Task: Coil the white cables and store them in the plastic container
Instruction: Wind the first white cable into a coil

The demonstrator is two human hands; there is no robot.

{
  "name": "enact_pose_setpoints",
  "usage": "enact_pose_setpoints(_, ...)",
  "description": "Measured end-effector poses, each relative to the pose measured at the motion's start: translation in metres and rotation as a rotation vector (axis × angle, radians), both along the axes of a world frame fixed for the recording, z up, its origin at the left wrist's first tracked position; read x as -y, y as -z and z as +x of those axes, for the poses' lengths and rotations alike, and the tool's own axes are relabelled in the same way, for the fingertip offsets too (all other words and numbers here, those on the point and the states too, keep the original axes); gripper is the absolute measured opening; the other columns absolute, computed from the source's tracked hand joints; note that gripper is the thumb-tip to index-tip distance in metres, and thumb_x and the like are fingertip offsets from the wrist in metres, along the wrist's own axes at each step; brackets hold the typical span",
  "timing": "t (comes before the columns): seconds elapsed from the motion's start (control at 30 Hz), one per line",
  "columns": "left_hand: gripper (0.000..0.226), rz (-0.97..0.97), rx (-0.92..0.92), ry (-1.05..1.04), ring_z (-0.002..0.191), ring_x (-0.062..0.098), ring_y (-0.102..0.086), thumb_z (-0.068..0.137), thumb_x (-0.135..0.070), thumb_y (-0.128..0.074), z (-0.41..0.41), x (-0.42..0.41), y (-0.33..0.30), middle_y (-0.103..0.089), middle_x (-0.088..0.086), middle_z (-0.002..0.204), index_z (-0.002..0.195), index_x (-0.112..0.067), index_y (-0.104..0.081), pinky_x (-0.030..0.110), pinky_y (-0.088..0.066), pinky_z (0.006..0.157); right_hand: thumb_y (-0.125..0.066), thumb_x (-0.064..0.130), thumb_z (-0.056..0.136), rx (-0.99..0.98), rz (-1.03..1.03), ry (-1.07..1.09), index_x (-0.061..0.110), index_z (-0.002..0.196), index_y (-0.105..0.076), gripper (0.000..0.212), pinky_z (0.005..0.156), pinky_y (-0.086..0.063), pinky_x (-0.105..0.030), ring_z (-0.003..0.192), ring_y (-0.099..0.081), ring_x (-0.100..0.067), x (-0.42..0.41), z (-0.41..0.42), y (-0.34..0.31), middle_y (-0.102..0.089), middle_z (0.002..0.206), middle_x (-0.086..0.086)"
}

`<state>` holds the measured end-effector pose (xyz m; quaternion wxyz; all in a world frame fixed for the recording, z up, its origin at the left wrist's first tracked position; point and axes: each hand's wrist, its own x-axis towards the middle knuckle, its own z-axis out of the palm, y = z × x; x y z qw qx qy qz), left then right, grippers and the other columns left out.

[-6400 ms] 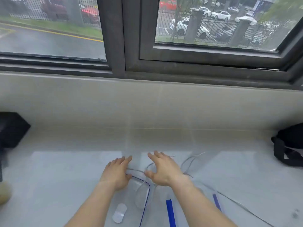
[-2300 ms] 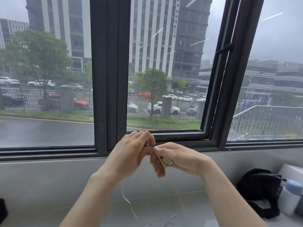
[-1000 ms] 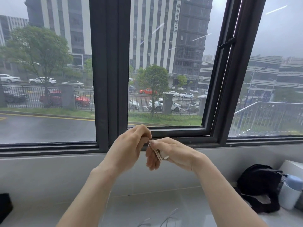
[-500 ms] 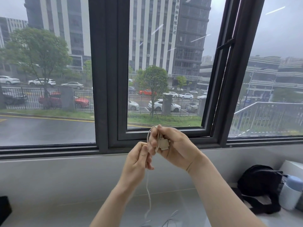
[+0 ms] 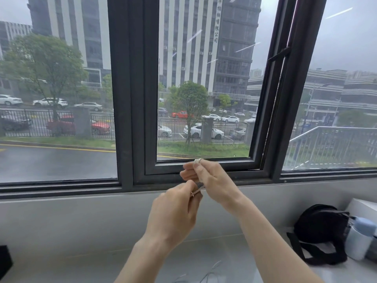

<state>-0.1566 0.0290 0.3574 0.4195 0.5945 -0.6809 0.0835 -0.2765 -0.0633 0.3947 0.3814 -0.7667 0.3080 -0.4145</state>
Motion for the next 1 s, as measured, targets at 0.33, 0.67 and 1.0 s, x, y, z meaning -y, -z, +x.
enact_pose_setpoints(0.33, 0.007, -0.181, 0.099, 0.063, 0.076, 0.011, -0.058, 0.101, -0.03, -0.05, 0.047, 0.01, -0.03, -0.061, -0.017, 0.091, 0.097, -0.029, -0.056, 0.031, -0.049, 0.066, -0.028, 0.033, 0.111, -0.193, 0.336, -0.409, -0.003, 0.1, -0.067, 0.054, 0.076, -0.052, -0.039, 0.077, -0.068, -0.032, -0.028, -0.014, -0.016, -0.071, 0.088, -0.026)
enact_pose_setpoints(0.67, 0.029, -0.018, -0.589, 0.5, 0.06, 0.02, -0.061, 0.105, -0.007, -0.04, 0.04, 0.027, -0.002, -0.062, -0.006, 0.065, 0.092, -0.023, -0.06, 0.041, -0.054, 0.063, -0.036, 0.025, 0.11, 0.077, 0.41, -0.597, 0.006, 0.087, -0.061, 0.038, 0.074, -0.047, -0.04, 0.069, -0.062, -0.031, -0.031, -0.005, -0.021, -0.06, 0.074, -0.015)
enact_pose_setpoints(1.0, 0.017, 0.267, -0.854, 0.364, 0.056, 0.015, -0.064, 0.106, -0.014, -0.04, -0.004, 0.01, 0.019, -0.066, -0.001, 0.073, 0.118, -0.02, -0.052, 0.033, -0.057, 0.061, -0.033, 0.024, 0.111, 0.415, 0.306, -0.398, -0.006, 0.113, -0.066, 0.044, 0.086, -0.06, -0.042, 0.094, -0.072, -0.037, -0.024, 0.006, -0.025, -0.073, 0.1, -0.024)
